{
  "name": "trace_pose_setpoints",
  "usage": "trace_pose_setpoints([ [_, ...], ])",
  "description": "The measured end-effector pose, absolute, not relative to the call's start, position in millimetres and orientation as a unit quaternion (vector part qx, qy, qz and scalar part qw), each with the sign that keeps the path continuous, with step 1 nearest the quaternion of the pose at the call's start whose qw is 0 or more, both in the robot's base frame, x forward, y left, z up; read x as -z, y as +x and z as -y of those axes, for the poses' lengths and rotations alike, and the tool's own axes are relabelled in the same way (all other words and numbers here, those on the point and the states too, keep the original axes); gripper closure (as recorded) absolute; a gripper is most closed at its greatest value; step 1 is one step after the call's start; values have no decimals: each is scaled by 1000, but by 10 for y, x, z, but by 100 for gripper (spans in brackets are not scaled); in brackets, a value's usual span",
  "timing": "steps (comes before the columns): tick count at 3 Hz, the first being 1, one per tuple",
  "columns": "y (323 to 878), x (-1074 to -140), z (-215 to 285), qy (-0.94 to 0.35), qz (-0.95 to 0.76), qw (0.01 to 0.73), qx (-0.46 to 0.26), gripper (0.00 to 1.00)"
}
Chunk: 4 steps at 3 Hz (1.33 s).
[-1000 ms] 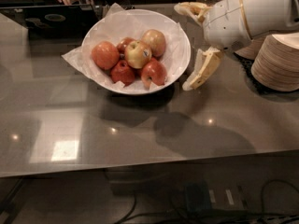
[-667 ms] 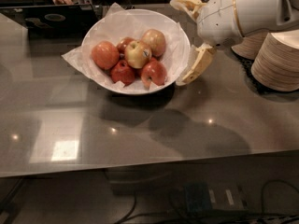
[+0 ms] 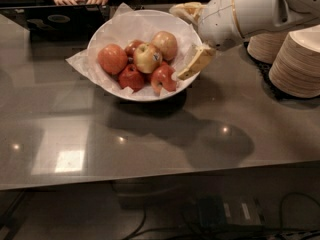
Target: Pick apple from white bowl
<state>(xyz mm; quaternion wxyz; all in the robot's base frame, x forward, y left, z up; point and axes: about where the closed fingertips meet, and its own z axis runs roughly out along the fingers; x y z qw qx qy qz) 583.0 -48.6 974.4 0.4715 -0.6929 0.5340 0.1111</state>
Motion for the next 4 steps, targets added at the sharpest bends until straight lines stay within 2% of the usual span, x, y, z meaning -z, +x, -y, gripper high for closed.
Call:
trace_pose_setpoints([
  [1,5904,-9751,374,-693,-532,470,-127,30],
  [3,6012,-9751,203,-687,-535,465,-164,28],
  [4,6085,-9650,166,-679,-542,459,-188,32],
])
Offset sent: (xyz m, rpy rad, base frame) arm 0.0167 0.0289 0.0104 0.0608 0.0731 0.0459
